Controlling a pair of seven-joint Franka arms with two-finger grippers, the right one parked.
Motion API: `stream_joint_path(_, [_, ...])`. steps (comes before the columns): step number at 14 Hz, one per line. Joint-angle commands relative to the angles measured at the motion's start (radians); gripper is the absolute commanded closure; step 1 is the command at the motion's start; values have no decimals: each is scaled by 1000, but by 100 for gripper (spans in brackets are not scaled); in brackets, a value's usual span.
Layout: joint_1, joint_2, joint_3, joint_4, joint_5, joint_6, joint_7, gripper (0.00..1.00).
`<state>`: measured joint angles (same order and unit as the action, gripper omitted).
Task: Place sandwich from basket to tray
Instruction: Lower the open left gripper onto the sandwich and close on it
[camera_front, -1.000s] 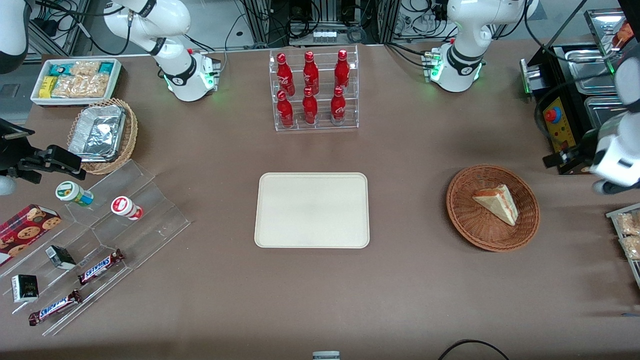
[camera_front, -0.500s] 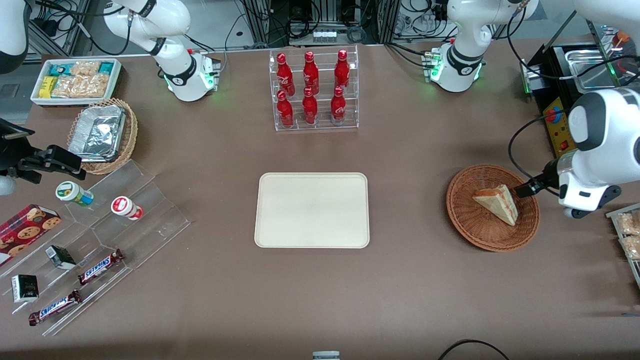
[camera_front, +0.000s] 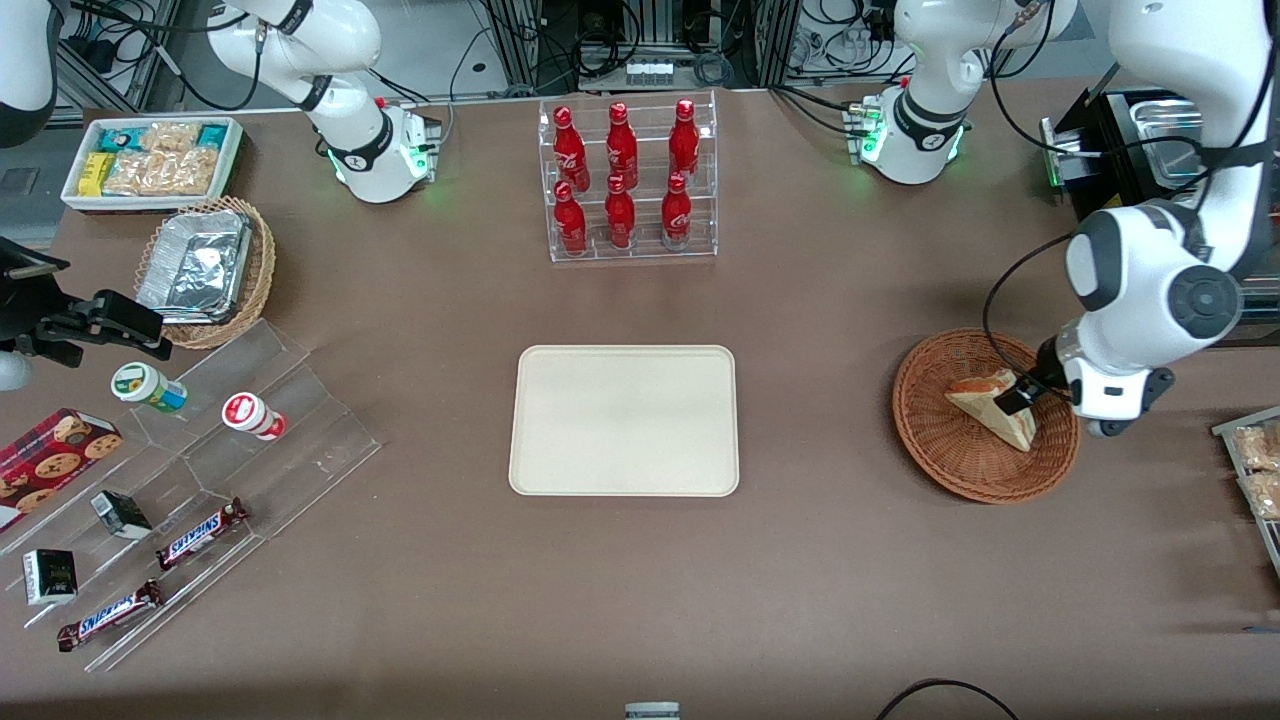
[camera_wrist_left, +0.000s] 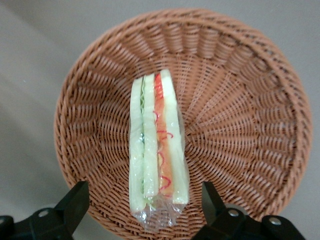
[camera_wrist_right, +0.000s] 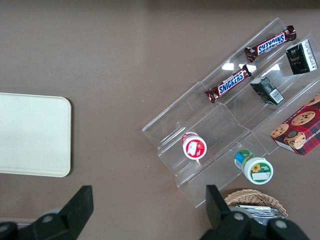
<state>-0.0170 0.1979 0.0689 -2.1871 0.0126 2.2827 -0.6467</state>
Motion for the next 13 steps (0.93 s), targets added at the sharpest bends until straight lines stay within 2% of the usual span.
stream_joint_path(1, [-4,0,0,-40,-5,41,-28,1])
stream_joint_path(6, [-11,86,-1,-36,-8,167,-86,6])
stream_joint_path(9, [-29,117,-3,-36,-8,202,-97,15])
stream_joint_path(10, [-30,118,-3,-36,-6,201,-96,22])
stream_joint_path(13, [-26,98,-4,-36,-5,172,-85,54])
